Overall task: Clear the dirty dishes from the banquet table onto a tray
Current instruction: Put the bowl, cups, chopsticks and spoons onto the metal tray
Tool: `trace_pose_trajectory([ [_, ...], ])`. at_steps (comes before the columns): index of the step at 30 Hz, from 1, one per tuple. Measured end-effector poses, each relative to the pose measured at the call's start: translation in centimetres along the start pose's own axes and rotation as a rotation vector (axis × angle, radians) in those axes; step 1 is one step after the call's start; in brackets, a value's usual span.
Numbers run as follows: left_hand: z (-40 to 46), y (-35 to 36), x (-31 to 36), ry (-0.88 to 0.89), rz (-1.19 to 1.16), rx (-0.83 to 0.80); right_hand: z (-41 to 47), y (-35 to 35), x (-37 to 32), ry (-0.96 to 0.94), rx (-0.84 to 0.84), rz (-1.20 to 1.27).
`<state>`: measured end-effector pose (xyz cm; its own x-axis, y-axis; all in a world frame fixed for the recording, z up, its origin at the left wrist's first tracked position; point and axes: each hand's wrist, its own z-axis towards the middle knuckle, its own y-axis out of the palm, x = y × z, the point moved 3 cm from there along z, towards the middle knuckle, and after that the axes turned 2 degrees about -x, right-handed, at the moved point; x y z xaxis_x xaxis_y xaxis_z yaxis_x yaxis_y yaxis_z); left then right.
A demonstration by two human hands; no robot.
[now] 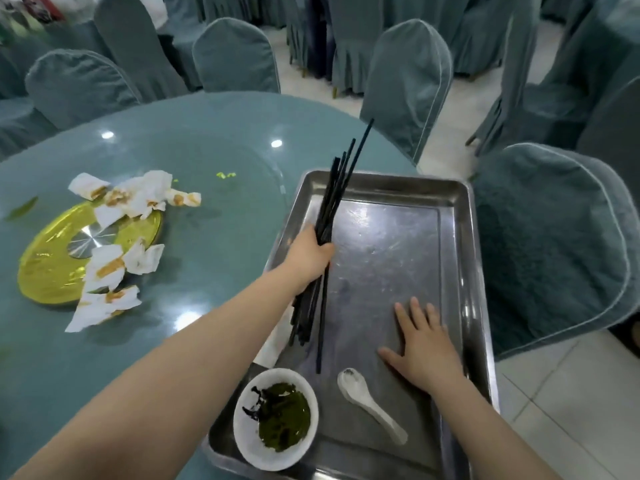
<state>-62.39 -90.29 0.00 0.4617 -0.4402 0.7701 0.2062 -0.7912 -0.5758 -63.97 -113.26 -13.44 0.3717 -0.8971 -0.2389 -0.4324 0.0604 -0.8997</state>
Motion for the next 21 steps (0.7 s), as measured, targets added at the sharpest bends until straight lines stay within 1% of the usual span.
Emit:
trace_pose_trajectory([
  [2, 0.9, 1.8, -1.0, -0.05, -0.014, -0.054, 0.1, 0.0, 0.1, -0.007, -0.007, 0.002],
  [3, 1.1, 2.7, -1.7, -0.063, 0.02, -0.084, 0.1, 0.1, 0.1, -0.01, -0.004, 0.003],
  [7, 0.7, 5.2, -4.6, -0.094, 0.255, -0.169, 0.1, 0.2, 0.4, -0.014, 0.003, 0.006],
  [9, 0.1, 5.7, -5.6, -0.068, 0.405, -0.176, 0.2, 0.1, 0.4, -0.018, -0.005, 0.01],
  [10, -0.2, 5.9, -6.0, -0.058, 0.444, -0.175, 0.3, 0.0, 0.5, -0.02, -0.012, 0.01],
  [16, -2.0, 6.7, -6.9, -0.033, 0.581, -0.111, 0.5, 0.0, 0.6, -0.02, -0.009, 0.017],
  [19, -3.0, 6.8, -6.7, -0.021, 0.64, -0.126, 0.5, 0.1, 0.6, -0.018, -0.005, 0.019],
  [21, -3.7, 6.5, -6.5, -0.007, 0.631, -0.143, 0.5, -0.1, 0.5, -0.01, -0.014, 0.024],
])
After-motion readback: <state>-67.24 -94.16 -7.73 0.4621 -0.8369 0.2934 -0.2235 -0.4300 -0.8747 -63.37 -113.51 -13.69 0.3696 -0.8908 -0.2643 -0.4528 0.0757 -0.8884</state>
